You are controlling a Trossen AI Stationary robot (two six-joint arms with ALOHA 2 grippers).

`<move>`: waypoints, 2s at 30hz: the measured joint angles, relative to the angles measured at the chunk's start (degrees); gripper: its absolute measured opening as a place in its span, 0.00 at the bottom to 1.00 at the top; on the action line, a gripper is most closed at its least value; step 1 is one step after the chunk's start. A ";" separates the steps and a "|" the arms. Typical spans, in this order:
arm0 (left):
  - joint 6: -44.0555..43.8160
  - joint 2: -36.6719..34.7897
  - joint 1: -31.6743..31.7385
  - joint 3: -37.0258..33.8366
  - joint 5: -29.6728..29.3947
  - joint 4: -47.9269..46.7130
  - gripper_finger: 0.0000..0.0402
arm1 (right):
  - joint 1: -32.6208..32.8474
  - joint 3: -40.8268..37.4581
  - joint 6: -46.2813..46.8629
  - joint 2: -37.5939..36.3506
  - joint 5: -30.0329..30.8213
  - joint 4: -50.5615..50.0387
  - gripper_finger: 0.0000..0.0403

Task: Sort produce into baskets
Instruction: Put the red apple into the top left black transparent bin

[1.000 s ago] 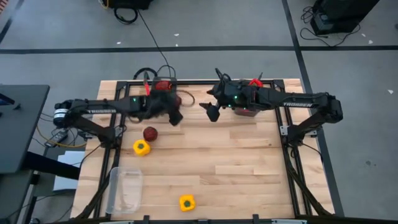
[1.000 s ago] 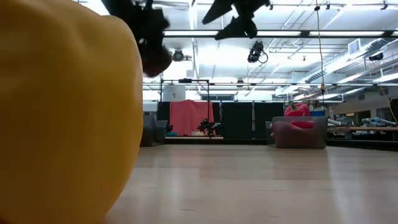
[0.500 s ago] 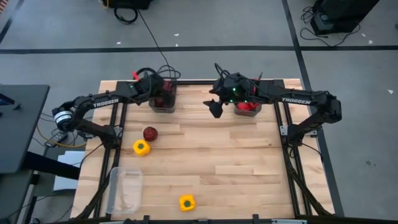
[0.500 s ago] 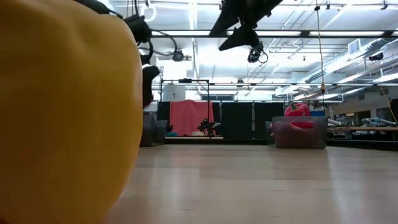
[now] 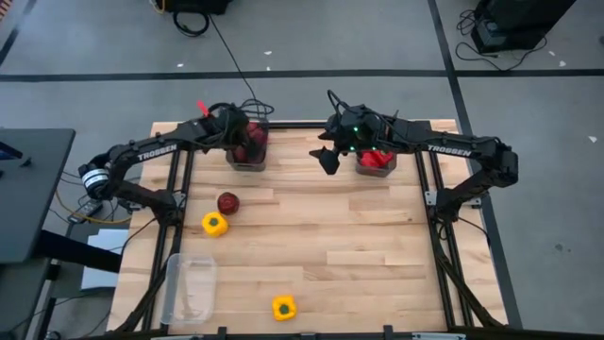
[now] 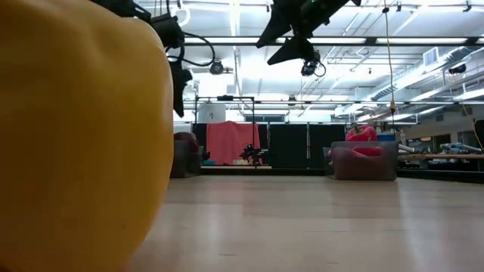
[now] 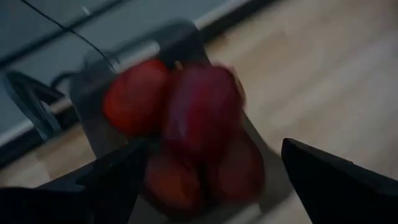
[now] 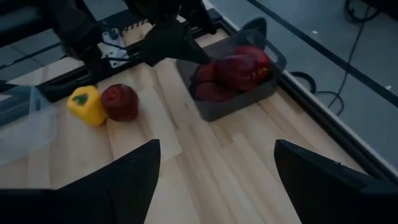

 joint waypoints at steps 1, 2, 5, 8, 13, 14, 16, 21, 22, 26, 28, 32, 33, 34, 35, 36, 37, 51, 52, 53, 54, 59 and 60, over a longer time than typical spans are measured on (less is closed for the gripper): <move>0.05 -0.40 -0.25 0.51 0.94 -1.82 0.92 | 0.05 0.00 0.07 0.00 -0.45 -0.12 0.80; 0.11 -1.28 -0.49 0.70 1.81 -3.44 0.91 | 0.07 0.01 0.11 0.00 -1.25 -0.29 0.80; -0.76 -4.88 -2.63 0.42 2.84 -6.91 0.87 | 0.38 0.02 0.50 0.00 -2.62 -1.45 0.80; -4.46 -9.26 -5.61 -1.88 3.35 -9.14 0.84 | 1.16 0.02 0.57 0.00 -2.18 -1.59 0.80; -9.27 -13.66 -12.59 -4.90 5.69 -9.00 0.84 | 2.39 0.02 3.07 0.00 -1.26 -1.55 0.80; -9.07 -13.66 -14.23 -5.41 6.31 -8.96 0.84 | 2.64 0.02 3.58 0.00 -1.11 -1.45 0.80; -8.97 -13.59 -17.11 -6.69 7.38 -9.39 0.84 | 3.18 0.02 4.88 0.23 -0.80 -1.21 0.80; -12.21 -13.41 -22.57 -10.73 9.64 -9.87 0.84 | 4.93 0.02 7.54 0.58 0.18 -0.93 0.80; -13.93 -13.38 -23.16 -11.24 9.63 -10.78 0.84 | 5.30 0.02 8.09 0.62 0.76 -0.96 0.80; -20.55 -13.40 -23.58 -11.36 5.86 -18.34 0.84 | 6.75 0.02 10.26 0.66 3.98 -0.47 0.80; -21.51 -13.37 -23.62 -11.36 5.01 -20.16 0.84 | 7.13 0.02 10.84 0.66 5.09 0.17 0.80; -23.28 -13.37 -23.65 -11.38 4.71 -23.63 0.84 | 7.30 0.02 12.18 0.66 5.28 1.41 0.80; -23.71 -13.39 -23.75 -11.52 4.80 -24.08 0.84 | 7.30 0.02 12.20 0.66 5.28 1.37 0.80; -23.91 -13.36 -23.88 -11.85 5.20 -24.00 0.84 | 7.34 0.02 12.24 0.66 5.24 1.23 0.80; -24.10 -13.30 -24.02 -12.21 6.11 -23.91 0.84 | 7.40 0.02 12.50 0.66 5.21 1.10 0.80; -24.28 -13.26 -24.06 -12.62 6.86 -24.00 0.84 | 7.43 0.02 12.79 0.66 5.18 1.10 0.80; -24.30 -13.26 -24.10 -13.02 7.69 -23.99 0.84 | 7.55 0.02 13.16 0.66 5.16 1.15 0.80; -25.40 -13.22 -24.08 -20.22 11.05 -13.75 0.82 | 7.65 0.02 13.50 0.66 5.04 1.13 0.80; -25.16 -13.22 -24.08 -20.73 10.84 -12.64 0.80 | 7.60 0.02 13.50 0.66 4.86 1.13 0.80; -24.94 -13.07 -24.06 -21.29 10.63 -11.46 0.79 | 7.57 0.02 13.49 0.66 4.86 1.16 0.80; -24.75 -12.87 -24.02 -21.77 10.56 -10.51 0.77 | 7.56 0.02 13.49 0.66 4.86 1.13 0.80; -24.64 -12.75 -23.90 -22.70 10.21 -9.11 0.61 | 7.56 0.02 13.50 0.66 4.86 1.16 0.80; -24.66 -12.74 -23.83 -22.66 10.02 -8.76 0.58 | 7.56 0.02 13.50 0.66 4.86 1.15 0.80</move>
